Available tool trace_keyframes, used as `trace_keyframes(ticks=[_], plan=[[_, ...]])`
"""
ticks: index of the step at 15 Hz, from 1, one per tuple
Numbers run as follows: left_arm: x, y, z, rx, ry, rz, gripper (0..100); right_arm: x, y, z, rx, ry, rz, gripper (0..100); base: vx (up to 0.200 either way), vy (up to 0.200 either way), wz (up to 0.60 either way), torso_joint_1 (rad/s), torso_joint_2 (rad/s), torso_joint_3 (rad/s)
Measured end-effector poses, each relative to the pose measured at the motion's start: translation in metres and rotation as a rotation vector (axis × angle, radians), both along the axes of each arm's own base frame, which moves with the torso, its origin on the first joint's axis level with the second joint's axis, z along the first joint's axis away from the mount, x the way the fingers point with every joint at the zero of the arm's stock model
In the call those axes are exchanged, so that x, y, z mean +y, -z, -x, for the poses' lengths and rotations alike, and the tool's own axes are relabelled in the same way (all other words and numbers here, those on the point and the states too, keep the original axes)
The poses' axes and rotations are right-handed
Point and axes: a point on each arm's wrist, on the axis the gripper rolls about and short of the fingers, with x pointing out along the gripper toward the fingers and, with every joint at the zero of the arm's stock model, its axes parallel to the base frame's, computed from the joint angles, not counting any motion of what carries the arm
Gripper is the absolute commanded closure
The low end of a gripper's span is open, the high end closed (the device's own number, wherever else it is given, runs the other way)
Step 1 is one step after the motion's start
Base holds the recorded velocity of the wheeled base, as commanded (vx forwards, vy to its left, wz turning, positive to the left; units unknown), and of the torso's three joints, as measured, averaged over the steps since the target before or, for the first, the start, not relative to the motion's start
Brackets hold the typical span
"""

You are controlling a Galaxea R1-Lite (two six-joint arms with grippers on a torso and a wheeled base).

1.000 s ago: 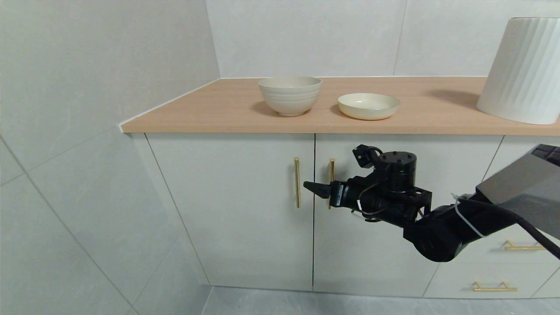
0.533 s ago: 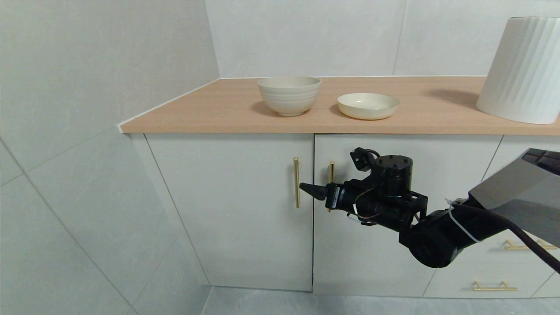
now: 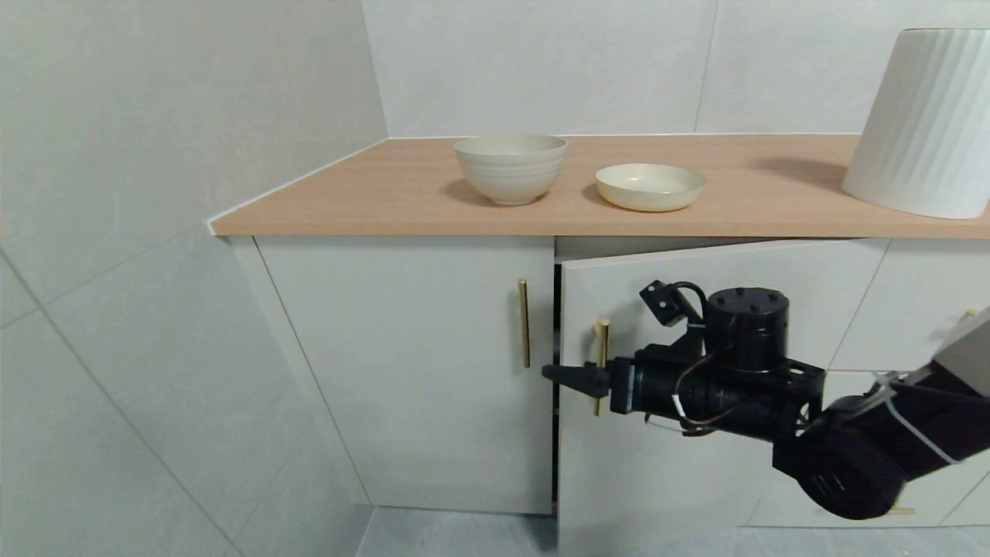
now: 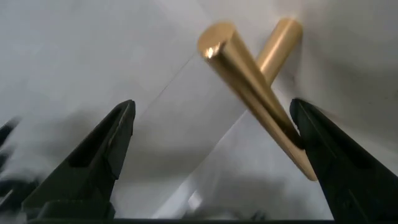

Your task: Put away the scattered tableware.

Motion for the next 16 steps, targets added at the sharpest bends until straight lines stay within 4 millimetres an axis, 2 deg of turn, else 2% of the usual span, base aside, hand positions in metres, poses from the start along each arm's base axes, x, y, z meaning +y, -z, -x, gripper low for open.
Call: trace_keyframes(ticks=[4,9,12,16], plan=[[0.0,0.0,0.0,0.0,0.0,0.0,0,-0.028,-0.01,0.048,0.032,-0.107,-0.004,0,0.0,0.0,0.0,0.0,0.0,0.0],[0.0,0.0,0.0,0.0,0.0,0.0,0,-0.053,-0.017,0.094,0.027,-0.154,-0.009,0,0.0,0.0,0.0,0.0,0.0,0.0],[0.0,0.0,0.0,0.0,0.001,0.0,0,-0.059,-0.019,0.108,0.032,-0.177,-0.002,0,0.0,0.0,0.0,0.0,0.0,0.0],[0.0,0.0,0.0,-0.002,0.007,-0.051,0,-0.059,-0.019,0.114,0.033,-0.192,0.0,0,0.0,0.0,0.0,0.0,0.0,0.0]])
